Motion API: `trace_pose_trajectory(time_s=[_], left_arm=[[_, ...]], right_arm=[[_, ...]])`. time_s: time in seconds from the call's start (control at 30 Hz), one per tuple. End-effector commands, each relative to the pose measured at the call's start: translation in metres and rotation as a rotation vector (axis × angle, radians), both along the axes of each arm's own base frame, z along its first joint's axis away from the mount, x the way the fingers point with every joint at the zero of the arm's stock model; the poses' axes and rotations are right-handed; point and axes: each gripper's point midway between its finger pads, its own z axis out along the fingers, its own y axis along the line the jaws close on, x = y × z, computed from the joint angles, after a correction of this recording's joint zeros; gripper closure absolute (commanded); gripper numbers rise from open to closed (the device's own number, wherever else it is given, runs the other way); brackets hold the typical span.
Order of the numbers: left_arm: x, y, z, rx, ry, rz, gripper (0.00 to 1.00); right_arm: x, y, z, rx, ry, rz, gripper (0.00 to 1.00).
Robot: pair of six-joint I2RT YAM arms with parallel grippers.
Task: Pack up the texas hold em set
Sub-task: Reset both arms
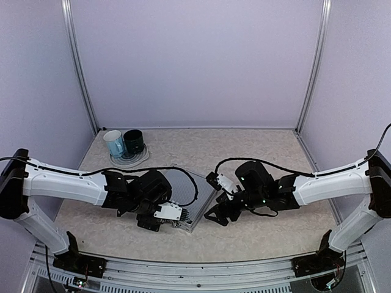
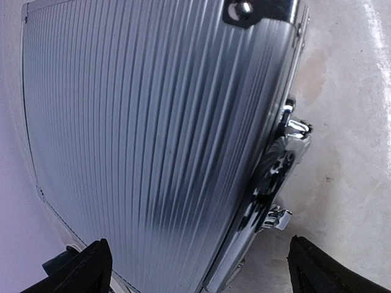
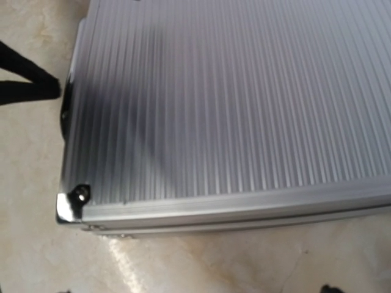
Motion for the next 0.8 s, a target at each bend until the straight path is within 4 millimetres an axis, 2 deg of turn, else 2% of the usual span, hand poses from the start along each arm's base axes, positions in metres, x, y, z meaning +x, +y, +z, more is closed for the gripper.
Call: trace_pose_trajectory(time_s=[0.0, 0.13, 0.43, 0.77], left_arm=[[0.013, -0.001, -0.003, 0.015, -0.047, -0.011, 0.01], [0.016, 0.002, -0.011, 0.039, -0.047, -0.006, 0.01], [0.021, -0.004, -0.011, 0.005, -0.045, -0.004, 0.01], [0.013, -0.002, -0.024, 0.036, 0.040, -0.012, 0.01]], right_arm=[[0.002, 0.002, -0.001, 0.013, 0.006, 0.005, 0.13], [0.002, 0.002, -0.004, 0.005, 0.012, 0.005, 0.13], [0.003, 0.003, -0.009, -0.004, 0.027, 0.003, 0.13], [0.004, 0.002, -0.016, -0.020, 0.037, -0.004, 0.14]])
